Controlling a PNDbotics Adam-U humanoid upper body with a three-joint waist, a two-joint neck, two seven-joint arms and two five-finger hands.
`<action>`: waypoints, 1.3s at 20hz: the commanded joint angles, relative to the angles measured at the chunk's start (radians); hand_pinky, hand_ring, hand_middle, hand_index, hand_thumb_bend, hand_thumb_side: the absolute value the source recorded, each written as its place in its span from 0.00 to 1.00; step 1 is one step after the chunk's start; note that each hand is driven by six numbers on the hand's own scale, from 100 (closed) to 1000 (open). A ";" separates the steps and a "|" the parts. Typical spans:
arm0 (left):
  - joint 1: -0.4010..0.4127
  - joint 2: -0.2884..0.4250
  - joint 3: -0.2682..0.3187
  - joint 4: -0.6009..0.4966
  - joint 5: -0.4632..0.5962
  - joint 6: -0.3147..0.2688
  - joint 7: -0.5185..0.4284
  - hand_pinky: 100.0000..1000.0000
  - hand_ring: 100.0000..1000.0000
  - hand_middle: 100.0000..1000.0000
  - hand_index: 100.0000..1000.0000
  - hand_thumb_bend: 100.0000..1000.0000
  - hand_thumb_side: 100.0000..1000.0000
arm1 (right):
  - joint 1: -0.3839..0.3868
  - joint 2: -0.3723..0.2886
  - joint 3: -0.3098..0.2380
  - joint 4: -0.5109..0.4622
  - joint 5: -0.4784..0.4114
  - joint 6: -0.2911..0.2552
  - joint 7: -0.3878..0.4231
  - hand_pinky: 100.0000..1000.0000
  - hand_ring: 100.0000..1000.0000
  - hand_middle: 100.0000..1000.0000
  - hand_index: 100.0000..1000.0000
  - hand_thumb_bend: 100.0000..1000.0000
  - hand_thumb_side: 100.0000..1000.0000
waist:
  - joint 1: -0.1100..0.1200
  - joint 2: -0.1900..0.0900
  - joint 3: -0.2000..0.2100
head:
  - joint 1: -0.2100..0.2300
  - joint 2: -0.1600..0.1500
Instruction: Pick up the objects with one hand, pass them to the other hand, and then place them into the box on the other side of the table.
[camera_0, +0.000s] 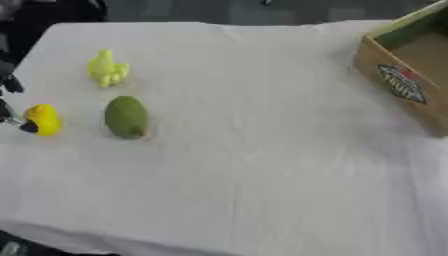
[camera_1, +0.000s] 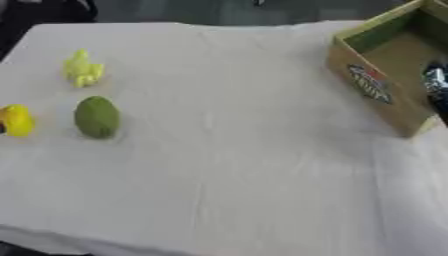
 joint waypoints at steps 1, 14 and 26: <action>-0.020 0.012 0.010 0.022 -0.025 -0.007 0.021 0.71 0.77 0.73 0.77 0.78 0.21 | -0.009 -0.025 0.000 -0.013 0.006 -0.002 0.005 1.00 0.84 0.77 0.95 0.00 0.59 | -0.003 -0.012 0.001 | 0.004 -0.003; -0.034 -0.030 0.020 0.083 -0.009 0.017 0.082 0.69 0.75 0.72 0.78 0.74 0.22 | -0.010 -0.022 0.002 -0.008 0.009 -0.001 0.009 1.00 0.84 0.77 0.95 0.00 0.59 | -0.006 -0.011 0.000 | 0.013 -0.015; -0.053 -0.061 0.046 0.136 -0.073 0.038 0.123 0.70 0.76 0.73 0.80 0.75 0.20 | -0.012 -0.018 0.004 -0.009 0.011 -0.001 0.013 1.00 0.84 0.77 0.95 0.00 0.59 | -0.012 -0.003 -0.002 | 0.011 -0.019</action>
